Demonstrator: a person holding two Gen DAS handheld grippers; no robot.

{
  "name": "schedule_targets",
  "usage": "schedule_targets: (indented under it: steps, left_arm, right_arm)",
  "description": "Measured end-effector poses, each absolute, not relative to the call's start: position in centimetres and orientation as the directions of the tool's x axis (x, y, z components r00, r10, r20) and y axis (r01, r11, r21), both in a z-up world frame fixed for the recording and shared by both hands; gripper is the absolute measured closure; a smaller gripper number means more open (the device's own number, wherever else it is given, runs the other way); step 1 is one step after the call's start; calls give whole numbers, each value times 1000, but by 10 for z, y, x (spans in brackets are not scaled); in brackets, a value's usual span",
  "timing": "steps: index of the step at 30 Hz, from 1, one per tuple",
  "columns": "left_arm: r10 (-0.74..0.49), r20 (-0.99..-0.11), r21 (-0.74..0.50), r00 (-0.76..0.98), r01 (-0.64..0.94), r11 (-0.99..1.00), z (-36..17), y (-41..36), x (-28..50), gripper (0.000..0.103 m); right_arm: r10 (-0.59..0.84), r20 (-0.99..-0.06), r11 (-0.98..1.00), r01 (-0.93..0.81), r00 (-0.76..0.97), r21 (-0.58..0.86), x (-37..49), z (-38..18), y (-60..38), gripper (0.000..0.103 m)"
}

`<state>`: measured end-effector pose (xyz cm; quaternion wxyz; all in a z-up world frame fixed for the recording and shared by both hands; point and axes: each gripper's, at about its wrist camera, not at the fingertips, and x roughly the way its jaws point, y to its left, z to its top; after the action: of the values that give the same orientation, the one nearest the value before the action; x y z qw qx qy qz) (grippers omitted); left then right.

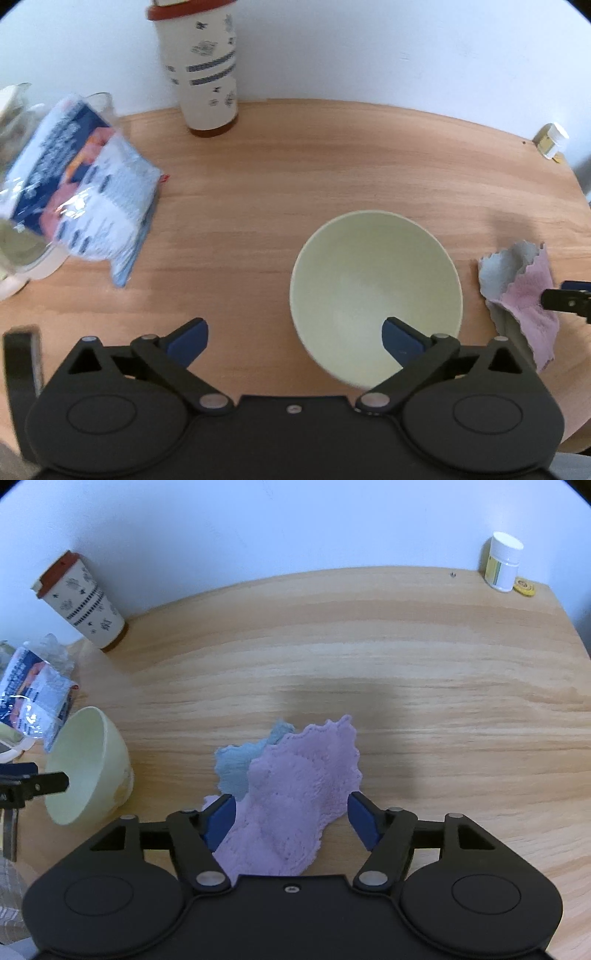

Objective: Clean bowl

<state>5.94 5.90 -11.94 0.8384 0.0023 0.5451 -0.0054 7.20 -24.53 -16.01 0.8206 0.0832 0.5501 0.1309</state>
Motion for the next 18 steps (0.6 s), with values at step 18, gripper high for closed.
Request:
schedule_targets:
  steps: [18]
  left_arm:
    - [-11,-875,43,485,99,994,-27,64,-32,0]
  right_arm:
    - [232,-834,970,-54,501,237,-44,-57,-217,0]
